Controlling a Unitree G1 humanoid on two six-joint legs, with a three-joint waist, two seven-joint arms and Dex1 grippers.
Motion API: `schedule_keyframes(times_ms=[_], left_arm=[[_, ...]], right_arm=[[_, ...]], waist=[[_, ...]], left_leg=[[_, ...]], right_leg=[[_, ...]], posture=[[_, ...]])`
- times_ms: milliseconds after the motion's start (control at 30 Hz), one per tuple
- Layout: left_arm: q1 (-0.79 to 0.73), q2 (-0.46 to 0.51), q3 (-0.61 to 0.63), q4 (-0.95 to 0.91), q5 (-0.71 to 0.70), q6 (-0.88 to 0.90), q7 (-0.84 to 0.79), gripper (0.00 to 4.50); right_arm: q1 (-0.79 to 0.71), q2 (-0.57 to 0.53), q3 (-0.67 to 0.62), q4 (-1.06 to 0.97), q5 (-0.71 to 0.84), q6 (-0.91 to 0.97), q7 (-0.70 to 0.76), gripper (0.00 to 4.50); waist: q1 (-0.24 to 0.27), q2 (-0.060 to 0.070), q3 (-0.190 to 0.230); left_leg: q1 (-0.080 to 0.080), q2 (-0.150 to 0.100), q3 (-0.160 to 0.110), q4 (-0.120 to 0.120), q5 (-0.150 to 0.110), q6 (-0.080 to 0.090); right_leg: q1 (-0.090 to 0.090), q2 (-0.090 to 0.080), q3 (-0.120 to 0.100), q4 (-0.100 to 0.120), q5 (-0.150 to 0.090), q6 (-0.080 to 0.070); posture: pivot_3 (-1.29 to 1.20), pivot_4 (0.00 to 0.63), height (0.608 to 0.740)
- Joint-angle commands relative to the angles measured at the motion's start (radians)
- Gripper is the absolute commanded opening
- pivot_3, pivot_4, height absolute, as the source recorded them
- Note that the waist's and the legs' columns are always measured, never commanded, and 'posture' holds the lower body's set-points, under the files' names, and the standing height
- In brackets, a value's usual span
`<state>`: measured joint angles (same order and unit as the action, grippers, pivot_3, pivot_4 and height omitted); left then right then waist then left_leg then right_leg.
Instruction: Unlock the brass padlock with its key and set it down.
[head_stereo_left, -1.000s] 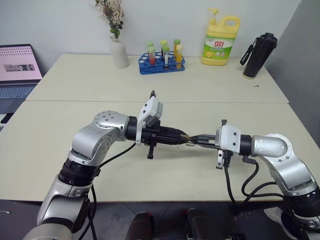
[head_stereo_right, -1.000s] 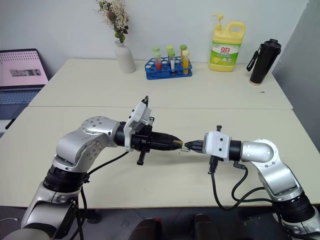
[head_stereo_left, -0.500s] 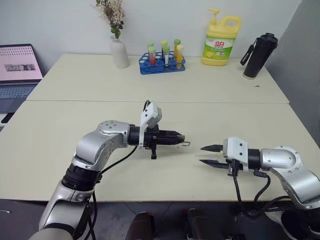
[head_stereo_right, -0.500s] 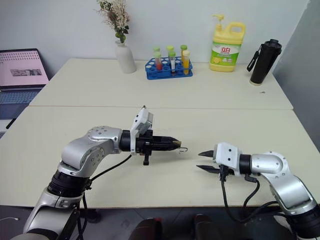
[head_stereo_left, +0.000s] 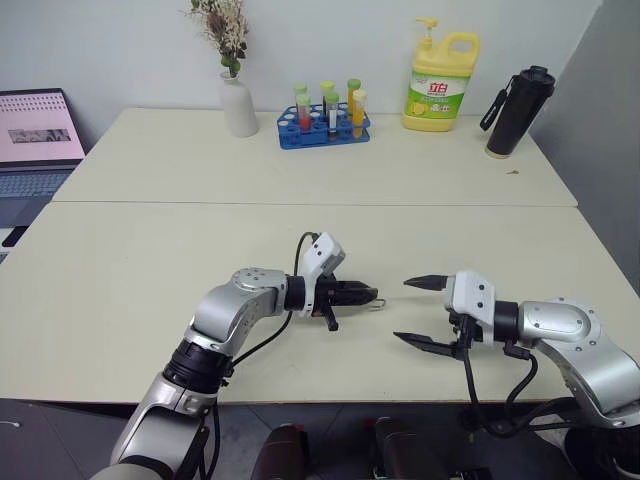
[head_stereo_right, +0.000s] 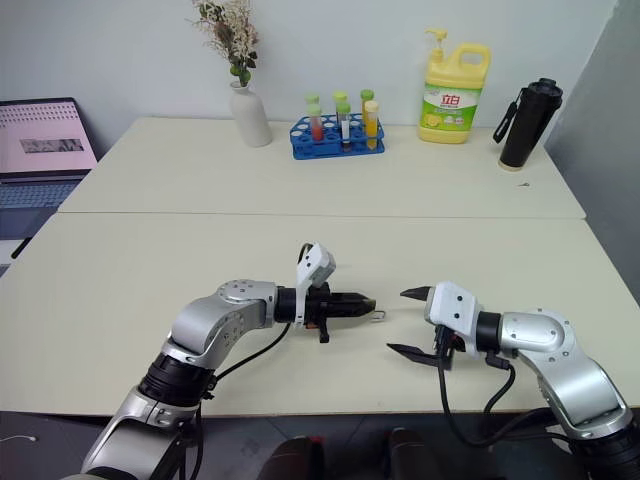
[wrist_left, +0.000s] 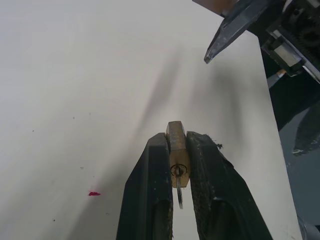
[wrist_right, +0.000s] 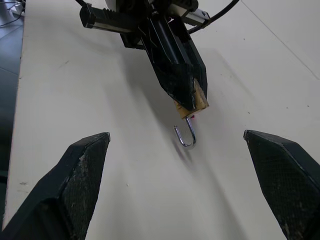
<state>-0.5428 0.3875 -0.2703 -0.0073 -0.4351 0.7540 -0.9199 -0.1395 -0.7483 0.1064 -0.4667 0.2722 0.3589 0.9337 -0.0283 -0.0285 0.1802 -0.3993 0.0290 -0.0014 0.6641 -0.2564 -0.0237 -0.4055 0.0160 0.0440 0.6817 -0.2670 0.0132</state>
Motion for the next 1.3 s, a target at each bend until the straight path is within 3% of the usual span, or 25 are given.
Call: schedule_keyframes(times_ms=[33,400,633,833,1033,1167,1300], left_arm=[[-0.018,-0.015,0.004,0.008,0.012,-0.015,0.007,0.15],[-0.037,-0.042,-0.01,0.07,0.037,-0.029,-0.006,0.15],[-0.096,-0.063,-0.034,0.196,0.127,-0.179,-0.026,2.39],[-0.118,-0.08,0.018,0.229,0.169,-0.38,-0.013,4.3],[-0.106,0.003,0.114,0.039,0.154,-0.485,-0.021,4.3],[0.045,0.197,0.159,-0.18,0.15,-0.411,-0.071,4.3],[0.197,0.317,0.21,-0.281,0.176,-0.452,-0.079,4.3]], right_arm=[[-0.014,0.008,0.003,-0.014,-0.01,-0.02,-0.01,4.5],[-0.01,0.011,0.001,-0.005,-0.02,-0.022,-0.017,4.5],[-0.002,0.011,-0.003,-0.013,-0.015,-0.01,-0.029,4.5],[0.015,-0.001,-0.021,-0.032,-0.012,0.001,-0.035,4.5],[0.022,-0.006,-0.04,-0.056,-0.002,0.022,-0.049,4.5],[0.031,-0.027,-0.059,-0.085,0.035,0.032,-0.016,4.5],[0.04,-0.056,-0.075,-0.075,0.049,-0.022,0.035,4.5]], waist=[[-0.001,0.0,0.0],[0.0,0.0,0.0],[0.001,0.0,0.0],[0.001,0.0,0.0],[-0.002,0.0,0.0],[-0.007,0.002,-0.001],[-0.002,0.001,-0.001]], left_leg=[[0.0,0.0,0.0,0.0,0.0,0.0],[0.0,0.0,0.0,0.0,0.0,0.0],[0.0,-0.001,0.0,0.0,0.0,0.0],[0.0,0.0,0.0,0.0,0.0,0.0],[0.0,0.0,0.0,0.0,0.0,0.0],[0.001,0.002,0.001,-0.002,0.0,0.0],[0.001,0.002,0.0,-0.001,0.0,0.0]], right_leg=[[0.0,0.0,0.0,0.0,0.0,0.0],[0.0,0.0,0.0,0.0,0.0,0.0],[0.0,0.0,0.0,0.0,0.0,0.0],[0.0,0.0,0.0,0.0,0.0,0.0],[0.0,0.0,0.0,0.0,0.0,0.0],[0.0,-0.001,0.002,0.0,0.0,0.0],[0.0,-0.002,0.0,0.0,0.0,0.0]], posture=[[0.0,0.15,0.74],[0.0,0.15,0.74],[0.0,0.15,0.74],[0.0,0.15,0.74],[0.0,0.15,0.74],[0.0,0.15,0.74],[0.0,0.15,0.74]])
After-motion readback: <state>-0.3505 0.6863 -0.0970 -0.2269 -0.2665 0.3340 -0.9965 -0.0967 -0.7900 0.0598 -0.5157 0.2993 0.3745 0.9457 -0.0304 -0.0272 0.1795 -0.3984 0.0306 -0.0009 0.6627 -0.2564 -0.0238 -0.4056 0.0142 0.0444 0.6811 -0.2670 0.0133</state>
